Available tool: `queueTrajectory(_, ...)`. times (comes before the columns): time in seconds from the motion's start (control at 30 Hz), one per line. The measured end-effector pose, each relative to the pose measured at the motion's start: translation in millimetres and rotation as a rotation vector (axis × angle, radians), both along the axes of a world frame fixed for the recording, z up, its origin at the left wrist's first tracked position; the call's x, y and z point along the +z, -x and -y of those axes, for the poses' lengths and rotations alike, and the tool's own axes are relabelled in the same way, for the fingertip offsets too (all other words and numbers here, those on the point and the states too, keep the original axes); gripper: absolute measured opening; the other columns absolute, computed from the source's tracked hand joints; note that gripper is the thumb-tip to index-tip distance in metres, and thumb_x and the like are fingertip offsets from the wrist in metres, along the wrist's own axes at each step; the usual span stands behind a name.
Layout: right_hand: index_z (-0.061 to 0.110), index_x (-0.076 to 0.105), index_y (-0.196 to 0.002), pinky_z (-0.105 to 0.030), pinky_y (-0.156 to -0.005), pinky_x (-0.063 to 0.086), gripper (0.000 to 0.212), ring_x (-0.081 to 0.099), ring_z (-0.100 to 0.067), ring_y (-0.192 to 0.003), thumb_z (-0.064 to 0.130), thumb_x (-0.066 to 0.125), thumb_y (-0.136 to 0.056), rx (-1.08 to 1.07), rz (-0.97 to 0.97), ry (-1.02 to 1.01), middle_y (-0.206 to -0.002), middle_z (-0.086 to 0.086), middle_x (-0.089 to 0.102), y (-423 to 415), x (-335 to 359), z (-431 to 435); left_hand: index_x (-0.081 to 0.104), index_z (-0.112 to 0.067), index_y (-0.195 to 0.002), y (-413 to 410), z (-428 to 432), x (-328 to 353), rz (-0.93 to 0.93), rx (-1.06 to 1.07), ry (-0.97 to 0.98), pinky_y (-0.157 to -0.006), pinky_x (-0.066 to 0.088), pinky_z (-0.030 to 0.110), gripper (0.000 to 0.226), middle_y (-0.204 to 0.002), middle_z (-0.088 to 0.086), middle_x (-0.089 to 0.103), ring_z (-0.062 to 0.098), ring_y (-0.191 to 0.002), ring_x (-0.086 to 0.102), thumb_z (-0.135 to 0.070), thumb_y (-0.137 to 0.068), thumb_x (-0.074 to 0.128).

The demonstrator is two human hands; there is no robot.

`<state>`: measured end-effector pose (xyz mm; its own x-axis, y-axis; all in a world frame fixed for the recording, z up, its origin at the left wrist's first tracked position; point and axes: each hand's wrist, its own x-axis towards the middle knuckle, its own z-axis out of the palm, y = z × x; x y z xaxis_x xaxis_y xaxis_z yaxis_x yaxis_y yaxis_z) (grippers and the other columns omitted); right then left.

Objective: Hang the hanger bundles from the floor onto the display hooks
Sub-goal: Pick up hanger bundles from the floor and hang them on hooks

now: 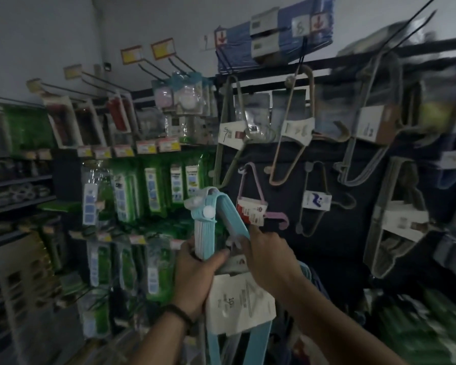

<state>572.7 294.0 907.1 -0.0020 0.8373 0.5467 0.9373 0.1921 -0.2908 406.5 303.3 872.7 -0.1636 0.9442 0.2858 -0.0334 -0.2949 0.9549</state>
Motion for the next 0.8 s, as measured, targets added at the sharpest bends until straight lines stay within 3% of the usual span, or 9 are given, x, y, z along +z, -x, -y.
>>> queueTrajectory(0.13,0.026,0.05,-0.132,-0.042,-0.068,0.059,0.028,0.07,-0.029,-0.089,0.026,0.047,-0.104,0.012,0.155,0.034,-0.122,-0.003,0.065,-15.7,-6.0,-48.0,0.065,-0.018,-0.093,7.9,-45.3,8.6,-0.202,0.155,-0.011,-0.05,0.046,0.015,0.059,-0.076,-0.008,0.071,-0.001,-0.06,0.068,-0.074,-0.075,0.067)
queueTrajectory(0.23,0.029,0.048,-0.135,-0.033,-0.057,0.056,0.03,0.069,-0.02,-0.076,0.031,0.047,-0.104,-0.029,0.148,-0.052,-0.11,0.002,0.067,-28.5,-3.4,-76.5,0.06,-0.015,-0.081,24.8,-85.6,14.3,-0.257,0.171,-0.005,-0.047,0.04,0.018,0.053,-0.055,-0.012,0.061,0.004,-0.05,0.06,-0.067,-0.081,0.073)
queueTrajectory(0.3,0.028,0.044,-0.135,-0.029,-0.049,0.054,0.03,0.064,-0.01,-0.065,0.035,0.045,-0.106,-0.092,0.127,-0.103,-0.095,0.007,0.063,-36.4,2.0,-92.0,0.062,-0.01,-0.085,41.6,-109.0,16.7,-0.311,0.174,-0.047,-0.054,0.041,0.029,0.057,-0.064,0.004,0.063,0.018,-0.06,0.064,-0.067,-0.088,0.067)
queueTrajectory(0.37,0.027,0.039,-0.134,-0.026,-0.041,0.037,0.029,0.056,-0.007,-0.054,0.037,0.043,-0.106,-0.16,0.08,-0.161,-0.08,0.01,0.056,-40.1,11.5,-101.8,0.057,-0.011,-0.08,61.0,-128.1,20.2,-0.403,0.172,-0.16,-0.055,0.037,0.034,0.058,-0.061,0.004,0.054,0.011,-0.053,0.055,-0.068,-0.089,0.055)
queueTrajectory(0.47,0.027,0.036,-0.125,-0.029,-0.047,0.026,0.024,0.068,-0.024,-0.065,0.035,0.046,-0.105,-0.206,0.119,-0.222,-0.092,0.003,0.069,-40.0,21.0,-119.2,0.058,-0.027,-0.082,83.6,-158.2,25.9,-0.587,0.18,-0.295,-0.049,0.036,0.031,0.036,-0.057,-0.001,0.051,0.009,-0.05,0.052,-0.056,-0.101,0.05)
queueTrajectory(0.53,0.028,0.035,-0.121,-0.033,-0.052,0.035,0.024,0.072,-0.03,-0.076,0.032,0.051,-0.103,-0.228,0.169,-0.204,-0.104,0.001,0.07,-38.4,24.1,-132.7,0.064,-0.039,-0.1,98.0,-183.2,30.9,-0.7,0.194,-0.36,-0.048,0.044,0.029,0.012,-0.062,-0.009,0.062,0.005,-0.055,0.059,-0.041,-0.106,0.055)
queueTrajectory(0.63,0.028,0.036,-0.125,-0.038,-0.056,0.044,0.033,0.072,-0.034,-0.079,0.032,0.057,-0.1,-0.291,0.189,-0.202,-0.107,0.0,0.07,-41.2,25.4,-147.7,0.069,-0.031,-0.133,119.7,-214.1,34.7,-0.815,0.193,-0.423,-0.07,0.06,0.034,0.028,-0.096,-0.01,0.077,0.008,-0.079,0.07,-0.028,-0.108,0.057)
queueTrajectory(0.73,0.027,0.037,-0.129,-0.038,-0.058,0.043,0.041,0.072,-0.035,-0.083,0.03,0.063,-0.097,-0.323,0.186,-0.182,-0.106,-0.003,0.07,-43.6,28.9,-163.7,0.064,-0.031,-0.143,131.8,-227.3,36.1,-0.842,0.093,-0.489,-0.091,0.053,0.025,0.038,-0.119,-0.017,0.068,0.008,-0.104,0.068,-0.034,-0.107,0.054)
queueTrajectory(0.8,0.026,0.036,-0.129,-0.039,-0.061,0.045,0.041,0.072,-0.035,-0.088,0.026,0.061,-0.097,-0.332,0.186,-0.154,-0.107,-0.005,0.071,-40.9,29.2,-180.6,0.063,-0.039,-0.139,131.3,-229.4,37.6,-0.865,0.034,-0.518,-0.089,0.049,0.01,0.04,-0.119,-0.022,0.069,-0.004,-0.1,0.067,-0.043,-0.102,0.05)
